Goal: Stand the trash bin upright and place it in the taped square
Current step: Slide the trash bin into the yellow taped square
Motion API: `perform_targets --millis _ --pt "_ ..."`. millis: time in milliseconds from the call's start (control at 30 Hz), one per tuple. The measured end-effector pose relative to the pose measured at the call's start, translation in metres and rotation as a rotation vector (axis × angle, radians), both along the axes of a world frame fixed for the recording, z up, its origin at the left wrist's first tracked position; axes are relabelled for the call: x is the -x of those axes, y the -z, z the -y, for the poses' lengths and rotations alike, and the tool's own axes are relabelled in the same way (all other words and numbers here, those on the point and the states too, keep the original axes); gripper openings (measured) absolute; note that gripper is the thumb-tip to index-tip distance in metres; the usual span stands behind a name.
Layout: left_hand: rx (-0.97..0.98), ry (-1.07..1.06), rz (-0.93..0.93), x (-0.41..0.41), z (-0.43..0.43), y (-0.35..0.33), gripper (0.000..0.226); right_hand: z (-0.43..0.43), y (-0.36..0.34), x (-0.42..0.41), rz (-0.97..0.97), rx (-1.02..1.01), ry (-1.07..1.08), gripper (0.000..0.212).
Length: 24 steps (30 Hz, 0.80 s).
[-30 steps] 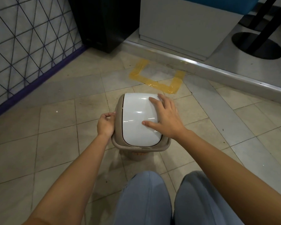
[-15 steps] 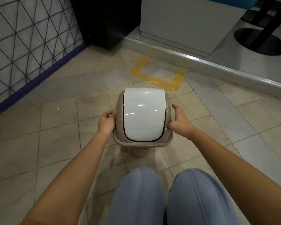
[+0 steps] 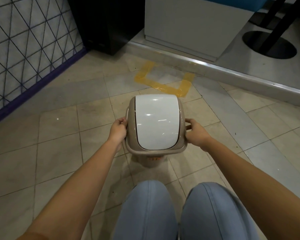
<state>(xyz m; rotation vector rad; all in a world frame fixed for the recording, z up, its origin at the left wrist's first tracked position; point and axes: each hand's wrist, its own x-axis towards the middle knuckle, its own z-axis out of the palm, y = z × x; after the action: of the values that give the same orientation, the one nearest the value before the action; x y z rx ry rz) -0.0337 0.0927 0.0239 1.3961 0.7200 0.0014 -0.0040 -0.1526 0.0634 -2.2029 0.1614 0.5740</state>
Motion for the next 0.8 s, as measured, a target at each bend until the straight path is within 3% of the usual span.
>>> perform_targets --millis 100,200,367,533,667,800 --pt "-0.022 0.062 0.009 -0.009 0.003 -0.002 0.031 0.011 0.001 -0.001 0.010 -0.039 -0.007 0.070" --pt "0.015 0.150 0.002 -0.011 -0.001 -0.007 0.043 0.021 0.001 0.002 -0.007 -0.099 -0.194 0.086" --pt "0.085 0.493 0.031 0.009 -0.016 -0.008 0.100 0.025 0.009 0.001 0.006 -0.034 -0.292 0.121" --pt "-0.066 0.752 -0.010 0.026 -0.017 -0.003 0.132 0.022 0.014 -0.001 0.035 0.015 -0.311 0.125" --pt "-0.083 0.679 0.023 0.027 -0.011 0.001 0.134 0.022 0.013 -0.006 0.055 -0.031 -0.256 0.125" --pt "-0.124 0.603 0.054 0.019 -0.008 -0.002 0.117 0.018 0.012 -0.012 0.055 -0.082 -0.173 0.124"
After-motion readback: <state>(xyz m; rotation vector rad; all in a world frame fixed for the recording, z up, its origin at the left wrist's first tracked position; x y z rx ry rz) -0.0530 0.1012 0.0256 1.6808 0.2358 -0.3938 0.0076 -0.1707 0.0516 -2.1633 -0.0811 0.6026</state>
